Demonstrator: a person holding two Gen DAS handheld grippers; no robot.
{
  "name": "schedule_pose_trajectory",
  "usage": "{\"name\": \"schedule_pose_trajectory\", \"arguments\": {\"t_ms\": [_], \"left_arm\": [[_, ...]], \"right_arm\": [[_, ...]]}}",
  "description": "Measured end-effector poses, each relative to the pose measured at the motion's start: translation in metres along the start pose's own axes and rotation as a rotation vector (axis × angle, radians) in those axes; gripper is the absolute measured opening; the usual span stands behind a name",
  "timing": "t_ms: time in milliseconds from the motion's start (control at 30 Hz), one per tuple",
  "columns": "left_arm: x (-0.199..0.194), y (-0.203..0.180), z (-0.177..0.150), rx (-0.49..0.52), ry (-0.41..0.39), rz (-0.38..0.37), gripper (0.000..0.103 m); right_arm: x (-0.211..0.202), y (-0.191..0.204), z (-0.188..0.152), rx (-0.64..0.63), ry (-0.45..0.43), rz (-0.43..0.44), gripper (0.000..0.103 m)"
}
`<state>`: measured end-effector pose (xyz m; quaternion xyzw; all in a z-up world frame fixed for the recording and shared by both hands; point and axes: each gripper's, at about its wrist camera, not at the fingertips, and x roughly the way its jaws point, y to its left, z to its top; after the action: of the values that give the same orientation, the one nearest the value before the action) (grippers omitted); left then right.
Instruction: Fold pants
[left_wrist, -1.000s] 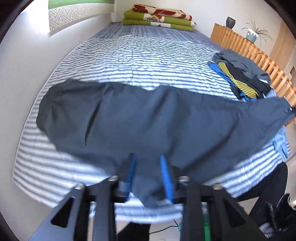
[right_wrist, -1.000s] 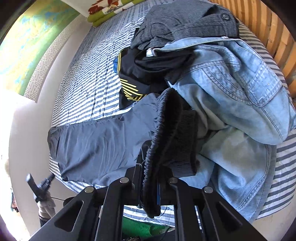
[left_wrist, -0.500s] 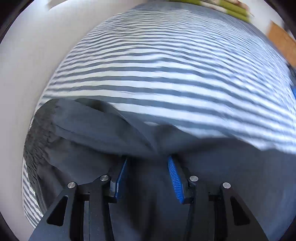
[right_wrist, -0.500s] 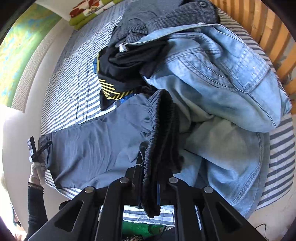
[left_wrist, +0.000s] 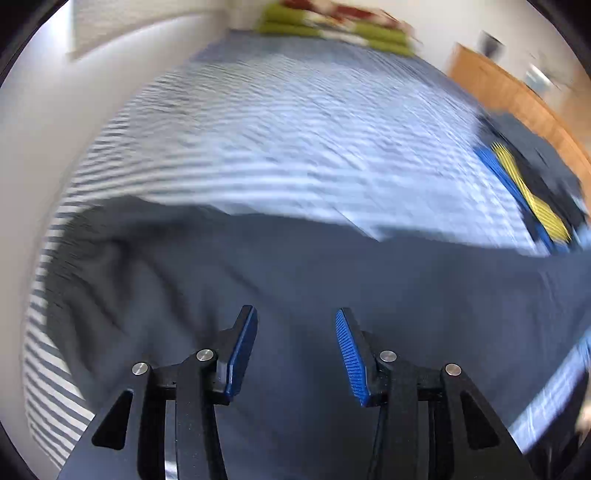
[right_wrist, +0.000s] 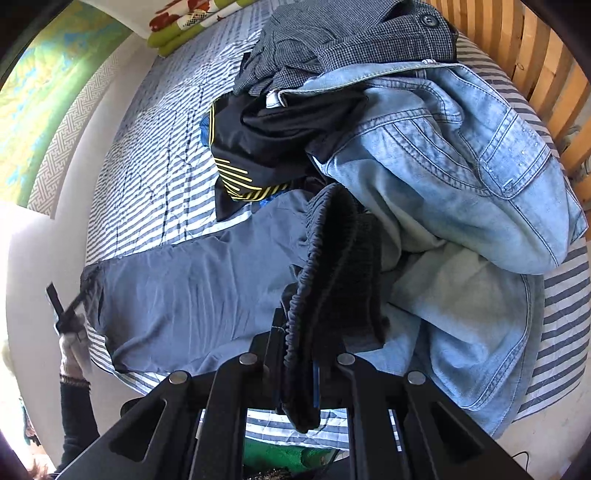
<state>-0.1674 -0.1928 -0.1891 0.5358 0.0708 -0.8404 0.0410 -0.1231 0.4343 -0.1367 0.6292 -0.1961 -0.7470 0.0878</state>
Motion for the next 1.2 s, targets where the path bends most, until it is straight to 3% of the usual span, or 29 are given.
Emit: {"name": "schedule_pose_trajectory", "arguments": {"t_ms": [67,133,167,200,233,300,333,400,433,533,600,667,767,833,933,1033,1100,1200], "left_arm": [[0.011,-0.026,-0.019,0.083,0.054,0.015,0.048],[0.029,-0.033,-0.031,0.125,0.091,0.119,0.050],[0.040,-0.025,-0.031,0.118,0.101,0.194,0.050],[0.047,-0.013,-0.031,0.093,0.096,0.239,0.064],[0.047,-0.002,-0.027,0.040,0.065,0.250,0.068],[0.045,0.015,-0.025,0.008,0.046,0.409,0.064],[0.039,0.020,-0.025,-0.022,0.025,0.408,0.063],[0.019,0.020,-0.031,-0.097,-0.009,0.224,0.063],[0.010,0.013,-0.034,-0.085,-0.032,0.175,0.063],[0.000,-0.020,-0.053,0.046,-0.016,0.135,0.063],[0.002,-0.030,-0.063,0.054,0.020,0.119,0.063],[-0.008,-0.051,-0.071,0.077,-0.008,0.095,0.061],[-0.027,-0.102,-0.077,0.170,-0.063,-0.028,0.060],[-0.028,-0.140,-0.084,0.267,-0.049,-0.110,0.060],[0.003,-0.175,-0.086,0.342,0.021,-0.133,0.060],[0.040,-0.205,-0.105,0.386,0.164,-0.158,0.060],[0.032,-0.226,-0.116,0.446,0.142,-0.118,0.060],[0.011,-0.215,-0.103,0.370,0.099,-0.190,0.062]], "right_arm": [[0.000,0.000,-0.002,0.000,0.000,0.010,0.010],[0.003,0.000,-0.005,-0.009,0.009,0.009,0.010],[0.005,0.000,-0.006,-0.020,0.013,-0.003,0.010],[0.008,0.000,-0.007,-0.023,0.015,-0.022,0.010],[0.011,-0.003,-0.007,-0.010,0.020,-0.029,0.010],[0.016,-0.010,-0.008,0.013,0.038,-0.023,0.010],[0.018,-0.012,-0.008,0.017,0.041,-0.033,0.010],[0.020,-0.012,-0.010,0.012,0.047,-0.034,0.010],[0.019,-0.010,-0.011,0.005,0.046,-0.032,0.010],[0.015,-0.006,-0.011,-0.017,0.035,-0.017,0.010],[0.014,-0.003,-0.010,-0.026,0.029,-0.014,0.010],[0.013,-0.001,-0.009,-0.028,0.026,-0.009,0.010],[0.010,0.004,-0.011,-0.042,0.019,-0.001,0.010],[0.010,0.005,-0.012,-0.048,0.017,0.000,0.010],[0.009,0.006,-0.012,-0.050,0.013,0.004,0.010],[0.007,0.005,-0.011,-0.060,0.010,-0.003,0.010],[0.004,0.003,-0.011,-0.065,0.008,-0.022,0.010],[-0.003,-0.001,-0.012,-0.056,0.007,-0.021,0.010]]}}
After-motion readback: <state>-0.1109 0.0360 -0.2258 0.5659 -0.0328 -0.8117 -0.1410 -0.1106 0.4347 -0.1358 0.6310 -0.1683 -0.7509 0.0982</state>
